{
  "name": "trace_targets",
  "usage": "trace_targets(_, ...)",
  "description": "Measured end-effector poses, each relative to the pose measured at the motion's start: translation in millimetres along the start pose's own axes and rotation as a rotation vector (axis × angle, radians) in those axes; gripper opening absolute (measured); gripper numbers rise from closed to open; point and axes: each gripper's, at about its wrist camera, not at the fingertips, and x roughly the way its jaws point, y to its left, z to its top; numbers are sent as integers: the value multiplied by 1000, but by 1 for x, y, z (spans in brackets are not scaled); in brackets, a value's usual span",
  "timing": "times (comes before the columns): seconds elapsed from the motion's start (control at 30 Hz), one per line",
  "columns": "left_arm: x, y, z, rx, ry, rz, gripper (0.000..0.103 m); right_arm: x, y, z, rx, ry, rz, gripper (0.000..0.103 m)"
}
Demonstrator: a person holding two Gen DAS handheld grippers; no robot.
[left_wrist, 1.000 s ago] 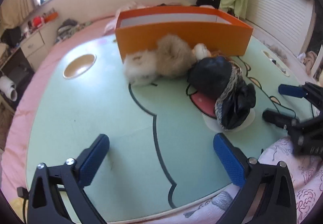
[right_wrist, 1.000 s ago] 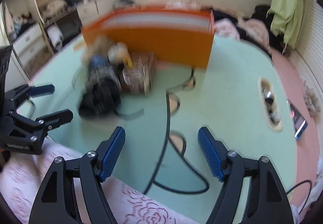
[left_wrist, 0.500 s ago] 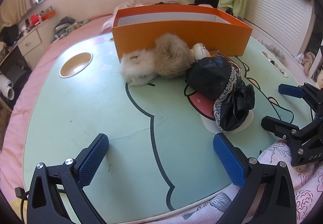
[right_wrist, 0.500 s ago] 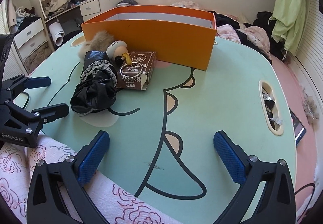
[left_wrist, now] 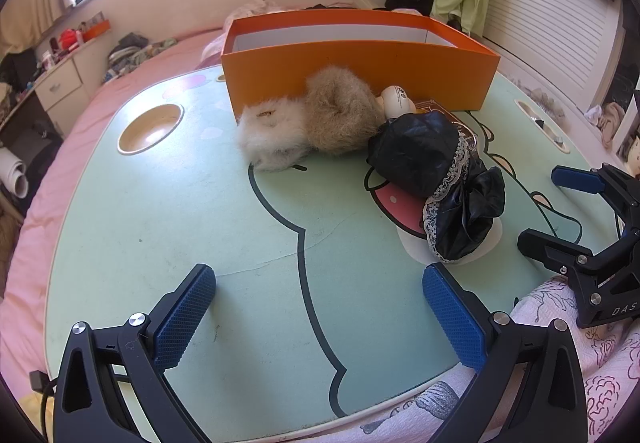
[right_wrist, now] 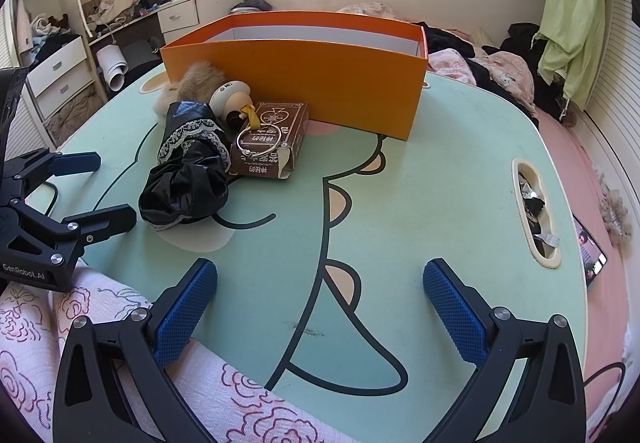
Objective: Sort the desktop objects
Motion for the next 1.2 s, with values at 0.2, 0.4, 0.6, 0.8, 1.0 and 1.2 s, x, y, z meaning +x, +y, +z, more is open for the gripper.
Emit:
trace_targets(0.2, 0, 0, 0, 0, 0, 0, 103, 0, 0, 0, 0, 0, 0, 103)
trace_targets(0.4, -1, 0, -1, 0, 0, 0, 103, -1, -1, 0, 0, -1, 0, 103)
trace_targets(0.6, -1, 0, -1, 0, -1, 0, 103, -3, -2, 0, 2, -6, -1, 103)
trace_targets(0.8, -1, 0, -1, 0, -1, 0, 103, -8, -13, 0, 60, -33, 32, 99)
trace_targets(1.0, 0, -2, -1, -1, -1, 1, 103, -12, -22, 18, 127, -57, 101, 75)
trace_targets(1.2, 0, -2, -1, -1, -2, 1, 103, 2, -1, 64, 72, -56, 111, 75)
